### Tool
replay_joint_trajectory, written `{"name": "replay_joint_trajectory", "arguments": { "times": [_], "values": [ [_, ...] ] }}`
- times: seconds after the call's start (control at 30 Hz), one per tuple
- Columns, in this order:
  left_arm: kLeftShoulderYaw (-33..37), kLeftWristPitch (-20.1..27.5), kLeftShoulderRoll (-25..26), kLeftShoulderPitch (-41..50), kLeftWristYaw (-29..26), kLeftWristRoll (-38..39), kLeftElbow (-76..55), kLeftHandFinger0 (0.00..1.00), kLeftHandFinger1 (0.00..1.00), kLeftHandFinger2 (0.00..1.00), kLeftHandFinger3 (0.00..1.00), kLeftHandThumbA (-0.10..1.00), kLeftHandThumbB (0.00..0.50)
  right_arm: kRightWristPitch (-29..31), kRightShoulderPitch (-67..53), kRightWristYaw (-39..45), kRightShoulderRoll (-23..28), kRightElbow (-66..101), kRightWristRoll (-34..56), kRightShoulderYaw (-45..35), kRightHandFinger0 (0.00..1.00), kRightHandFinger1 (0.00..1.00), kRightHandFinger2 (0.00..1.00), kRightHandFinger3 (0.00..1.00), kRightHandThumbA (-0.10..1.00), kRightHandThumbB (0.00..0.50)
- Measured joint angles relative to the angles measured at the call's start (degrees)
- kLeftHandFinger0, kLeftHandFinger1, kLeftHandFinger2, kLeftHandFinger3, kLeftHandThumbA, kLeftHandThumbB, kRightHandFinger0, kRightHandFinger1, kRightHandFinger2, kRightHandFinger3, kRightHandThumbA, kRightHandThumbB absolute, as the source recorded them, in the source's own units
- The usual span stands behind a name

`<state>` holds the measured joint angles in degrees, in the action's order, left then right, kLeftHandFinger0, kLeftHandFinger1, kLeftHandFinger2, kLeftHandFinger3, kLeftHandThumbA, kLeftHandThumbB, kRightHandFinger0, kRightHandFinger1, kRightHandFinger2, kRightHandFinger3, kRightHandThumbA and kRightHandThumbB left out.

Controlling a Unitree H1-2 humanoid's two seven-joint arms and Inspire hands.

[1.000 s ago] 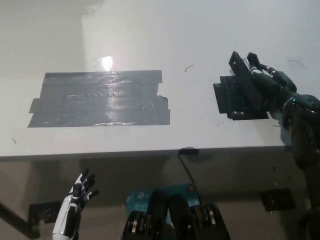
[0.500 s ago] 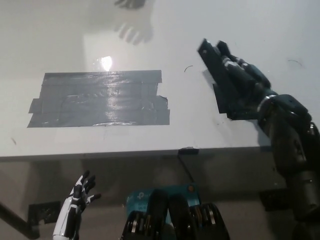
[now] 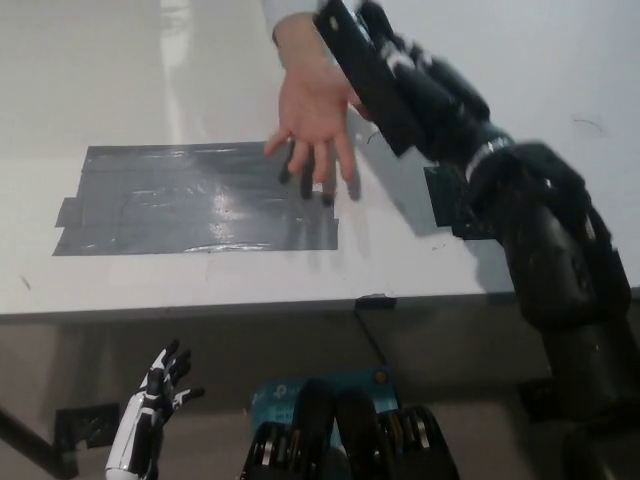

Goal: A stapler is kept on the black spot marked on the desk infront of the robot. The robot picks up the stapler using its right hand and passes it to a person

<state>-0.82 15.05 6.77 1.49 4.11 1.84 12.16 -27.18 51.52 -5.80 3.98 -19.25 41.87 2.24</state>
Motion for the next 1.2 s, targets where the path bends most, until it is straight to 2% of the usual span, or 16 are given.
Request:
{"name": "replay_joint_trajectory", "arguments": {
  "times": [0.07,0.13,0.27,0.3,0.37,0.5,0.77,0.8,0.83,0.87,0.9,0.93,0.97,1.0,1.13,1.2],
  "values": [
    [0.0,0.0,0.0,-0.1,0.0,0.0,-0.1,0.79,1.00,1.00,1.00,1.00,0.494,0.0,1.9,-0.2,0.0,-0.1,-0.1,0.3,0.00,0.24,0.73,0.62,-0.10,0.134],
    [0.0,0.0,0.0,-0.1,0.0,0.0,-0.2,0.79,1.00,1.00,1.00,1.00,0.489,0.0,4.3,-0.4,-0.3,-0.8,-0.5,0.3,0.00,0.26,0.77,0.74,-0.10,0.108],
    [0.0,0.1,0.0,-0.2,0.0,0.0,-0.3,0.79,1.00,1.00,1.00,1.00,0.476,0.1,9.9,-1.4,-1.8,-7.0,-4.6,0.4,0.00,0.34,0.83,0.79,-0.10,0.115],
    [0.0,0.1,0.0,-0.2,0.0,0.0,-0.3,0.79,1.00,1.00,1.00,1.00,0.483,0.3,10.7,-1.6,-1.9,-8.9,-5.9,0.7,0.05,0.45,0.89,0.82,-0.10,0.120],
    [0.0,0.1,0.0,-0.3,0.0,-0.1,-0.2,0.78,1.00,1.00,1.00,1.00,0.488,0.7,11.6,-2.2,-1.9,-12.1,-8.2,1.9,0.06,0.50,0.88,0.91,-0.10,0.138],
    [0.0,0.0,0.0,-0.3,0.0,-0.1,-0.1,0.76,1.00,1.00,1.00,1.00,0.486,1.7,13.1,-3.3,-1.8,-21.6,-13.2,6.7,0.02,0.48,0.82,0.80,-0.10,0.131],
    [0.1,0.0,0.0,-0.4,0.0,-0.1,0.0,0.75,1.00,1.00,1.00,1.00,0.490,6.1,15.2,-5.4,-1.8,-36.2,-22.3,16.0,0.01,0.48,0.85,0.80,-0.10,0.120],
    [0.1,0.0,0.0,-0.4,0.0,-0.1,0.0,0.75,1.00,1.00,1.00,1.00,0.495,7.3,15.9,-5.7,-1.8,-38.3,-23.8,17.7,0.02,0.48,0.86,0.81,-0.10,0.130],
    [0.1,0.0,0.0,-0.4,0.0,-0.1,0.0,0.73,1.00,1.00,1.00,1.00,0.494,7.6,16.1,-5.8,-1.8,-38.7,-24.1,18.0,0.04,0.47,0.83,0.83,-0.10,0.179],
    [0.1,0.0,0.0,-0.4,0.0,-0.1,-0.1,0.73,1.00,1.00,1.00,1.00,0.494,9.6,17.0,-6.2,-1.8,-41.3,-26.1,20.2,0.03,0.43,0.77,0.78,-0.10,0.192],
    [0.1,0.0,0.0,-0.4,0.0,-0.1,0.0,0.72,1.00,1.00,1.00,1.00,0.500,10.2,17.3,-6.3,-1.9,-42.3,-26.8,21.0,0.59,1.00,1.00,1.00,0.29,0.277],
    [0.1,0.0,0.0,-0.4,0.0,-0.1,-0.1,0.71,1.00,1.00,1.00,1.00,0.494,10.7,17.5,-6.4,-1.9,-43.0,-27.3,21.6,1.00,1.00,1.00,1.00,0.49,0.384],
    [0.1,0.1,0.0,-0.4,0.0,-0.1,0.0,0.71,1.00,1.00,1.00,1.00,0.494,12.2,18.2,-6.6,-1.9,-44.9,-29.2,23.6,1.00,1.00,1.00,1.00,0.49,0.384],
    [0.1,0.1,0.0,-0.4,0.0,-0.1,0.0,0.70,0.98,1.00,1.00,1.00,0.496,12.8,18.5,-6.5,-1.8,-45.7,-30.0,24.6,1.00,1.00,1.00,1.00,0.66,0.455],
    [0.1,0.1,0.0,-0.6,0.0,-0.1,0.0,0.67,0.96,1.00,1.00,1.00,0.490,15.0,19.6,-4.8,-1.6,-48.5,-34.3,30.2,1.00,1.00,1.00,1.00,0.76,0.453],
    [0.1,0.1,0.0,-0.7,0.0,-0.1,-0.1,0.65,0.97,1.00,1.00,1.00,0.486,15.7,19.7,-4.3,-1.4,-48.8,-35.8,31.8,1.00,1.00,1.00,1.00,0.84,0.476]
  ]
}}
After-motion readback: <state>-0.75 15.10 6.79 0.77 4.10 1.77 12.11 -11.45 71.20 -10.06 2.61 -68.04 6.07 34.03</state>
